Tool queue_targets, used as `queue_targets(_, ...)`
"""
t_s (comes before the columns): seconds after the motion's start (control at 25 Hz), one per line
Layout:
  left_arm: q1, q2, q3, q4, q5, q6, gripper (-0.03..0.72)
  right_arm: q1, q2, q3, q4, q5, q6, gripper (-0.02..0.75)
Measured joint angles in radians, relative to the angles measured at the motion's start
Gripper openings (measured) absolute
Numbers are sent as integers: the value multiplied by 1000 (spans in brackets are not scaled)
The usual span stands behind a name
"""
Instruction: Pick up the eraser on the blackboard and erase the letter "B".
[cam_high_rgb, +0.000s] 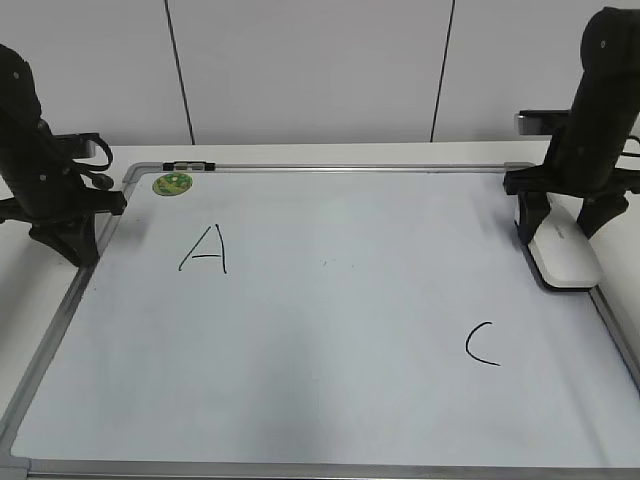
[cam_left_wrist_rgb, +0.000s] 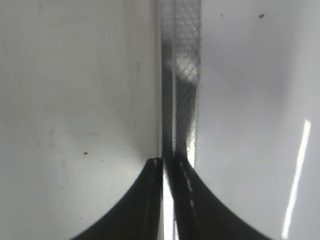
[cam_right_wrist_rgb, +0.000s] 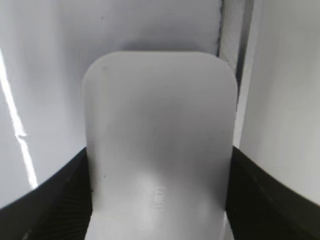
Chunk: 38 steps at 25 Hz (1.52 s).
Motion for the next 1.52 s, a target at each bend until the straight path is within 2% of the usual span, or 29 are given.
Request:
queue_targets(0.32,0,0,0,0,-1,0,73,0,22,-3,-2,0,14,539)
queue_targets(0.52,0,0,0,0,-1,0,73,0,33,-3,-2,0,30,647)
queue_targets(0.64,0,0,-2,0,-1,0,86,0,27,-2,-3,0,32,666)
queue_targets(0.76,0,0,-24,-2,18,0,172,0,-3,-2,-20,0,32,669)
queue_targets(1.0,-2,-43,-110,8,109,0,521,0,-82,-2,-30,0,34,668)
queue_targets(1.08,-2,-76,-119,11,141,0,583,0,-104,-2,-32,0,44,665)
queue_targets(1.16,-2,-102,-122,13,176,0,605,0,-134,0,-32,0,51,654)
queue_targets(1.28,-2,-126,-122,38,194,0,596,0,-188,30,-20,0,58,613)
queue_targets(1.4,-8,-179,-110,81,195,-13,580,0,-262,110,-20,0,60,574)
queue_targets(1.52,-26,-287,-43,121,195,-31,576,14,-360,245,-20,0,60,561)
